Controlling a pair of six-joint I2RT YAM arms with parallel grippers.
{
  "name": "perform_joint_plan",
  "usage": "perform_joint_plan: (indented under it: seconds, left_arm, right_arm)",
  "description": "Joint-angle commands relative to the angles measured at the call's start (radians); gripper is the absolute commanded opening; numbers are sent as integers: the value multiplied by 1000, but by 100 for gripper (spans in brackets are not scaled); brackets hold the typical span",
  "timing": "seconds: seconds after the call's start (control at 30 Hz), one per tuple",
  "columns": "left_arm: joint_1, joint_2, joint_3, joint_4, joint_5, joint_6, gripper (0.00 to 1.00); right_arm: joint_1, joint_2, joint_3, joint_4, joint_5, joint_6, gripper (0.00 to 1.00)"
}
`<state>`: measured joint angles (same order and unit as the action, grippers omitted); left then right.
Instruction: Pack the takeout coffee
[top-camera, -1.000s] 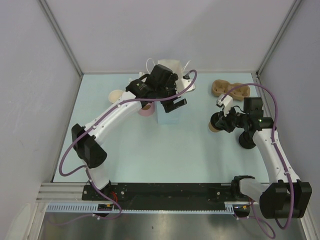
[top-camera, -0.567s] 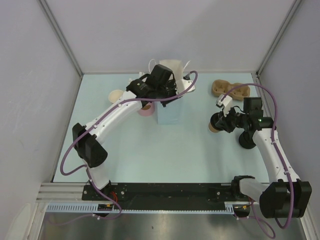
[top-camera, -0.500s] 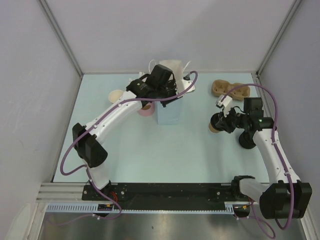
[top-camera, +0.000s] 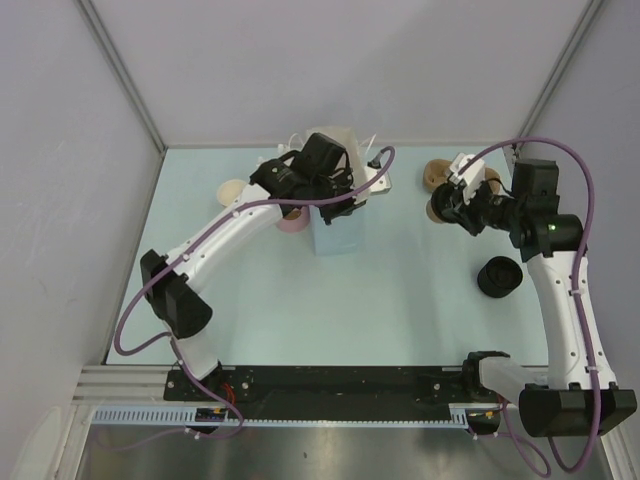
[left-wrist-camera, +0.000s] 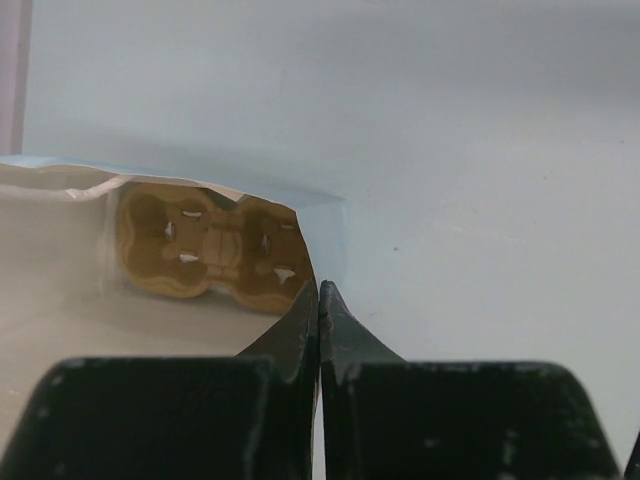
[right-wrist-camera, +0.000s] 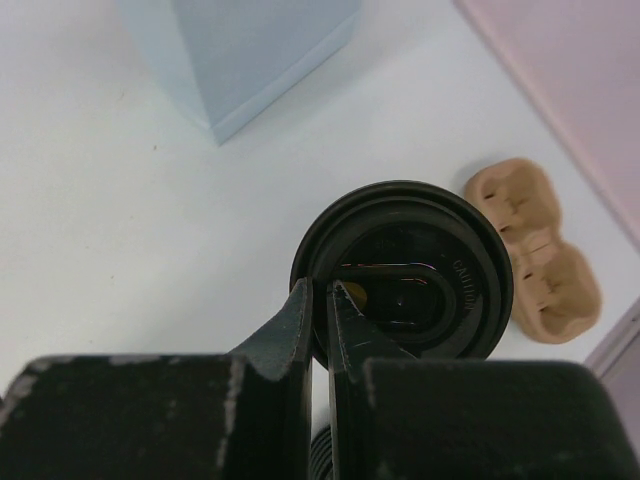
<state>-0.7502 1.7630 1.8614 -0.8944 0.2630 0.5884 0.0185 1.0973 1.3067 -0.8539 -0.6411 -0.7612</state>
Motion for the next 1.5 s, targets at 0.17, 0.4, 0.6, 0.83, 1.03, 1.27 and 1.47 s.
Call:
perform_joint_plan:
  seconds: [0.17, 0.4, 0.6, 0.83, 1.03, 1.27, 1.47]
  left_arm:
    - [-80, -115, -13, -60, 67, -81, 0]
    - [-143, -154, -39, -97, 71, -96, 0]
    - [-231, -227, -169, -98, 36, -67, 0]
    - [-245, -284, -206, -101, 99, -62, 9]
    - [-245, -338, -192, -80, 56, -52, 69]
    - [-232, -430, -180, 8, -86, -65, 99]
    - [-97, -508, -166, 115, -182, -140, 99]
  right_arm:
    - [1, -20, 169, 16, -92, 65, 0]
    - [1, -31, 246, 24, -115, 102, 0]
    - [0, -37, 298, 18, -138, 106, 0]
    - [14, 24, 422, -109, -215, 54, 0]
    - [162, 76, 485, -171, -129, 19, 0]
    - [310, 235, 627, -128, 9, 34, 0]
    - [403, 347, 725, -17, 92, 57, 0]
